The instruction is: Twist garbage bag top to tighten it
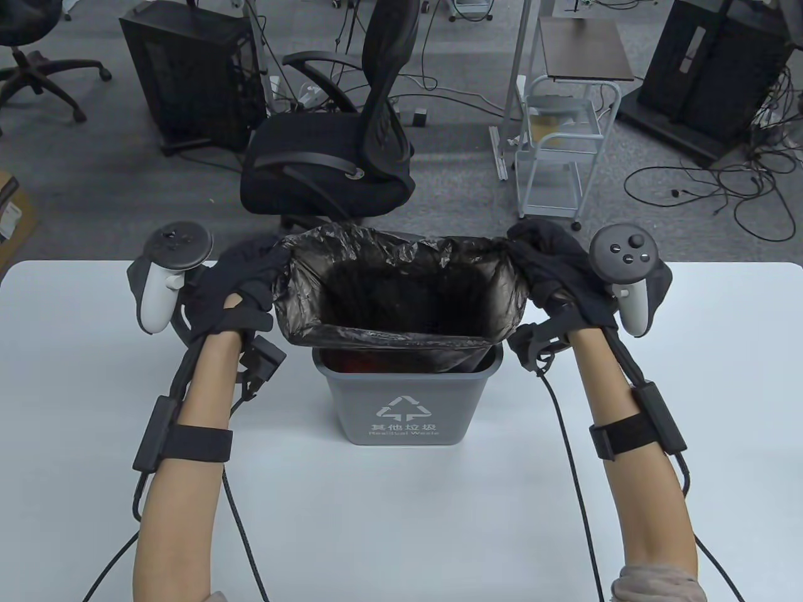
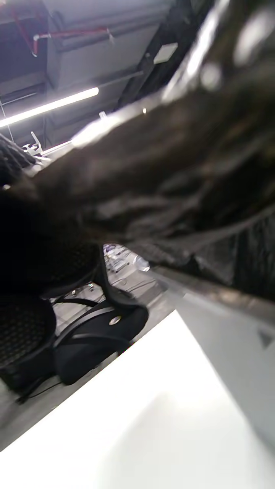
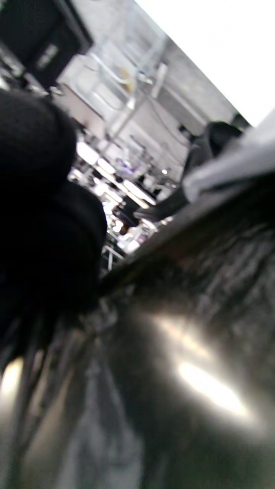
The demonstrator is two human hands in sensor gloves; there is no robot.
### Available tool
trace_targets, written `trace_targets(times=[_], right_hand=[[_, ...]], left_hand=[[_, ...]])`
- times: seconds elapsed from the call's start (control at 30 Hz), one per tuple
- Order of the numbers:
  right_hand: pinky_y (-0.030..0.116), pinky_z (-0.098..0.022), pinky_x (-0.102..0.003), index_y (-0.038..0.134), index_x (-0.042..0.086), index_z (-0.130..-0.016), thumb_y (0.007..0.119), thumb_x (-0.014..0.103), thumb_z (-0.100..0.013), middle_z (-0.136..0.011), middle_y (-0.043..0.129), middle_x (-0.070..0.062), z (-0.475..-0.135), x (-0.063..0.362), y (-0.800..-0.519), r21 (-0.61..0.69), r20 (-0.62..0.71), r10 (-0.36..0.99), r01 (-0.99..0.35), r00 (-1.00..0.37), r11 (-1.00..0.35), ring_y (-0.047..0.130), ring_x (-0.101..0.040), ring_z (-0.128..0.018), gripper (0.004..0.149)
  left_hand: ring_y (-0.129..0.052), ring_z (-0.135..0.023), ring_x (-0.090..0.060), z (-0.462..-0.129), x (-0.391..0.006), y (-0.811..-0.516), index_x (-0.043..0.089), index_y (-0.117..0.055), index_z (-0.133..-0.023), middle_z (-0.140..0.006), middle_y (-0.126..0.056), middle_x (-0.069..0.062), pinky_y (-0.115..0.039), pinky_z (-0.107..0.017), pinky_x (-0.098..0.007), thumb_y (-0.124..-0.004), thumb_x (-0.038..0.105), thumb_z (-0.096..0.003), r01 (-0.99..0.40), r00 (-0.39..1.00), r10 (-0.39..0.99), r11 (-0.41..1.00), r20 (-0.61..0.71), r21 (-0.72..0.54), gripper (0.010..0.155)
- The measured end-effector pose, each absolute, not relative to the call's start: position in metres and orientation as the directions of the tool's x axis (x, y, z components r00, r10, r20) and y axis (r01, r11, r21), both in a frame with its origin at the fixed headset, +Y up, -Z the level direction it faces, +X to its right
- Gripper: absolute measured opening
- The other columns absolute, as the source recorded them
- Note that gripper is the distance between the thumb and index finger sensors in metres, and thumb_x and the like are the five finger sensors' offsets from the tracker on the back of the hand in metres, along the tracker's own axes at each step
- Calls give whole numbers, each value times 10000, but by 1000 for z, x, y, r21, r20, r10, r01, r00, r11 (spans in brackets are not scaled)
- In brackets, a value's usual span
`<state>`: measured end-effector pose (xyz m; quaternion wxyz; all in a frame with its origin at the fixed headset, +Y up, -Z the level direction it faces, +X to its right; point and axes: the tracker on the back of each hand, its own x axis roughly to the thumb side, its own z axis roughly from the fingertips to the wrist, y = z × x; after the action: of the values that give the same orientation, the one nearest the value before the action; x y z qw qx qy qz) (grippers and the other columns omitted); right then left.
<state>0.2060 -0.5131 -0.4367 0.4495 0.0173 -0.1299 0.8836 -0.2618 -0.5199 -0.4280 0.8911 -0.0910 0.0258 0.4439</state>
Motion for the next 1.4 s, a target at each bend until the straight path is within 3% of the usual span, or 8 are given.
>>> trace_targets(times=[0.27, 0.33, 0.7, 0.93, 1.1, 1.17, 1.27, 1.4], right_hand=[[894, -234, -322, 814, 191, -908, 770, 262, -542, -679, 960, -41, -412, 216, -493, -301, 93, 720, -708, -688, -638, 1022, -205, -374, 375], [902, -225, -316, 824, 193, -898, 780, 256, -535, -671, 966, -48, -406, 217, -489, -324, 6, 689, -653, -725, -684, 1025, -191, -349, 372], [927, -275, -332, 835, 167, -905, 800, 223, -522, -744, 939, -94, -391, 213, -480, -297, 13, 735, -705, -678, -644, 1036, -191, -406, 388], [878, -361, -438, 739, 126, -1003, 757, 325, -559, -873, 871, -146, -384, 217, -492, -198, 39, 825, -814, -563, -546, 993, -301, -547, 487], [832, -450, -524, 429, 4, -1173, 719, 483, -575, -1035, 688, -301, -375, 221, -500, -29, 32, 858, -859, -513, -512, 926, -406, -656, 819], [834, -471, -532, 282, -85, -1173, 696, 534, -578, -1053, 620, -377, -373, 221, -505, 33, -3, 845, -845, -534, -534, 917, -428, -680, 953], [865, -447, -502, 202, -149, -1144, 691, 537, -583, -1015, 638, -410, -374, 221, -514, 122, -63, 852, -851, -520, -510, 947, -409, -645, 1013], [903, -359, -438, 384, -157, -1126, 728, 479, -574, -885, 820, -310, -379, 219, -525, 161, -101, 872, -873, -478, -460, 1002, -329, -536, 909]], left_hand=[[-974, -732, -35, -408, -269, -508, 377, -679, -1012, -826, -899, 177, -797, -576, -363, -687, 482, -628, -651, 753, 631, 756, -186, -68, 398], [-973, -746, -36, -402, -272, -504, 370, -680, -1011, -834, -896, 179, -795, -580, -366, -693, 481, -626, -621, 772, 603, 782, -201, -40, 401], [-958, -790, -56, -391, -271, -497, 355, -646, -1039, -878, -876, 175, -787, -592, -371, -669, 486, -632, -653, 751, 635, 755, -181, -60, 428], [-961, -798, -95, -388, -270, -508, 326, -584, -1100, -973, -855, 119, -784, -585, -388, -542, 601, -624, -695, 719, 682, 709, -135, -120, 551], [-975, -782, -179, -383, -273, -511, 239, -477, -1182, -1049, -837, -17, -779, -554, -437, -470, 758, -552, -755, 649, 753, 619, -110, -217, 817], [-991, -762, -213, -381, -273, -514, 192, -407, -1207, -1063, -835, -83, -784, -531, -458, -500, 802, -504, -745, 660, 740, 620, -132, -247, 936], [-1005, -741, -239, -381, -272, -522, 128, -315, -1209, -1053, -837, -128, -790, -510, -475, -581, 794, -476, -743, 657, 738, 599, -155, -299, 1026], [-1027, -706, -172, -385, -270, -532, 101, -330, -1186, -969, -907, 1, -807, -499, -439, -674, 684, -512, -796, 574, 801, 497, -170, -345, 956]])
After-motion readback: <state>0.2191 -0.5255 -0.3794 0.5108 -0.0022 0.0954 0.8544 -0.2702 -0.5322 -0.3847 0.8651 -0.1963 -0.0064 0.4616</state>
